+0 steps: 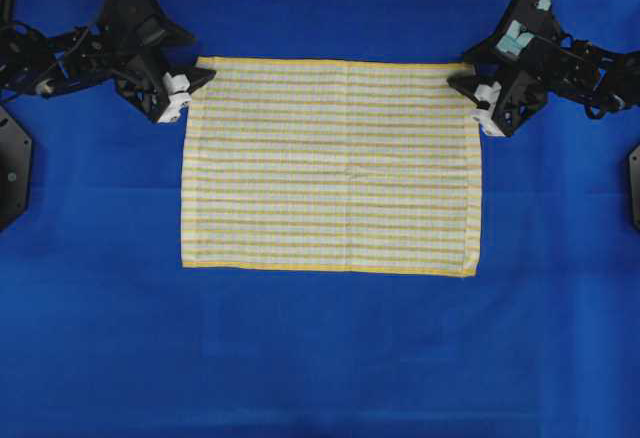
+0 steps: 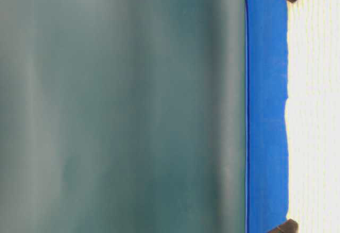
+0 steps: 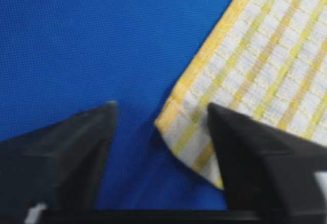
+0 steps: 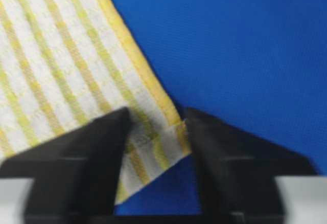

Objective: Fold the yellow towel.
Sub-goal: 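Move both grippers to the towel's top corners and pinch them, then lift the top corners and fold them down toward the bottom edge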

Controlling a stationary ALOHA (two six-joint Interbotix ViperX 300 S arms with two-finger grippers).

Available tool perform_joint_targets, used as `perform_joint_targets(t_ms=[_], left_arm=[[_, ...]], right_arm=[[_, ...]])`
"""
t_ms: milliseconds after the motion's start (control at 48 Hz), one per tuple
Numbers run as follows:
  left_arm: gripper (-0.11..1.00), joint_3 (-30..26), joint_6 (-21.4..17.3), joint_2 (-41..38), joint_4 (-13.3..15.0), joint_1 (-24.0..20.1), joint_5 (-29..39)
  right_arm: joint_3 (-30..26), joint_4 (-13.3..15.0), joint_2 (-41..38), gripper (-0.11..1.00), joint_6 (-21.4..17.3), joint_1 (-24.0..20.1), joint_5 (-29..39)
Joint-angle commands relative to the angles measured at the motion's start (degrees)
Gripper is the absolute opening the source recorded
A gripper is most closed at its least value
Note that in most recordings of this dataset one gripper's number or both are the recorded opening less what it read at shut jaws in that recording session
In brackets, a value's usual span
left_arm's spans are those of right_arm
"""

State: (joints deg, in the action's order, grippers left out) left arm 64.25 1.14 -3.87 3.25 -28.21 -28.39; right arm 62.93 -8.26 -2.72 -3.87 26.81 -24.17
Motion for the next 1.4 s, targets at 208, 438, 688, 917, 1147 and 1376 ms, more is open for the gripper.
perform_joint_targets(t_ms=[208,438,688,917,1147,1376], left_arm=[[0.04,-1.85,-0.18,-1.49,0.09,0.79,1.76],[0.03,-1.85,-0.44,-0.62,0.0,0.97,2.29],[0.03,-2.02,-1.05,4.31,-0.09,0.88,5.54],[0.03,-1.93,-1.67,8.96,-0.26,0.97,8.44],[0.03,-1.93,-2.29,11.78,-0.18,1.58,10.02],[0.03,-1.41,-1.85,14.59,-0.09,4.13,11.25]], right_arm=[[-0.35,0.0,-0.35,0.03,0.53,0.35,-0.26],[-0.26,0.09,0.79,0.03,0.62,0.44,-0.26],[-0.09,0.09,6.33,0.03,0.97,0.7,0.79],[-0.18,0.09,10.02,0.03,1.58,0.88,4.22],[0.09,0.09,11.51,0.03,1.49,0.79,4.92],[0.35,0.0,13.27,0.03,1.23,0.26,7.03]])
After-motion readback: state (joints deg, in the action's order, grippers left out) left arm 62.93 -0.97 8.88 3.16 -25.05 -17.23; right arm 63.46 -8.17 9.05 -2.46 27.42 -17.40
